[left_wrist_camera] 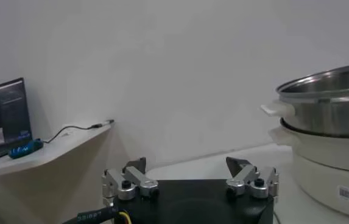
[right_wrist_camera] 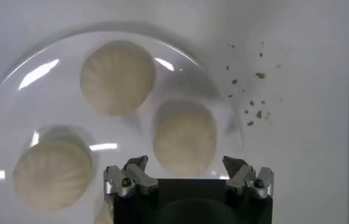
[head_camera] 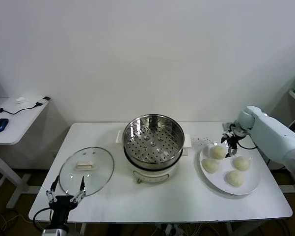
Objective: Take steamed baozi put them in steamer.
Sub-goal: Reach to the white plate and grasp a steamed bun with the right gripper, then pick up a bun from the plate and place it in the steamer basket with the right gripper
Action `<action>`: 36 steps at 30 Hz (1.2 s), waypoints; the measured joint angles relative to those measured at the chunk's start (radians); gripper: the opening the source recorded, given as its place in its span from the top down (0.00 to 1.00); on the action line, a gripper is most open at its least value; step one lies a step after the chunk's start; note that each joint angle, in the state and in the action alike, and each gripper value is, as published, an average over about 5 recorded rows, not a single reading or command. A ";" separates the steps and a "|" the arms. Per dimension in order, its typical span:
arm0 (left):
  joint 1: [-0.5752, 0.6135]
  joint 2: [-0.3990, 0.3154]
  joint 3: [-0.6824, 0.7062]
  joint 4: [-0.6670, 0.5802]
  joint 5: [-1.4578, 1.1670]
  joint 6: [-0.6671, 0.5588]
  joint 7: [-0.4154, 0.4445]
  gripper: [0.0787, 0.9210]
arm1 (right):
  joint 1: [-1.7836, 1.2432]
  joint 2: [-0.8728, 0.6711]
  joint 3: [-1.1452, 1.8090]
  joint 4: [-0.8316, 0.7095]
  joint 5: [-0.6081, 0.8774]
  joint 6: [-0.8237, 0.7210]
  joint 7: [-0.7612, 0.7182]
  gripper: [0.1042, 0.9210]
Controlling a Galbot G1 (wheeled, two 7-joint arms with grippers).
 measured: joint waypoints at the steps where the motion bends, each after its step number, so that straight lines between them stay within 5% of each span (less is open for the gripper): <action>1: 0.000 0.000 0.000 0.002 0.000 0.000 0.000 0.12 | -0.001 0.010 0.003 -0.013 -0.006 0.004 -0.001 0.12; 11: 0.002 0.002 -0.003 0.009 -0.001 -0.005 -0.001 0.12 | -0.010 0.079 0.035 -0.106 -0.063 0.036 -0.011 0.13; 25: 0.014 0.003 -0.003 0.009 -0.001 -0.013 -0.002 0.12 | -0.016 0.109 0.086 -0.157 -0.124 0.067 -0.019 0.34; 36: 0.023 0.003 -0.003 0.006 -0.001 -0.017 -0.004 0.12 | -0.002 0.103 0.100 -0.150 -0.129 0.087 -0.039 0.39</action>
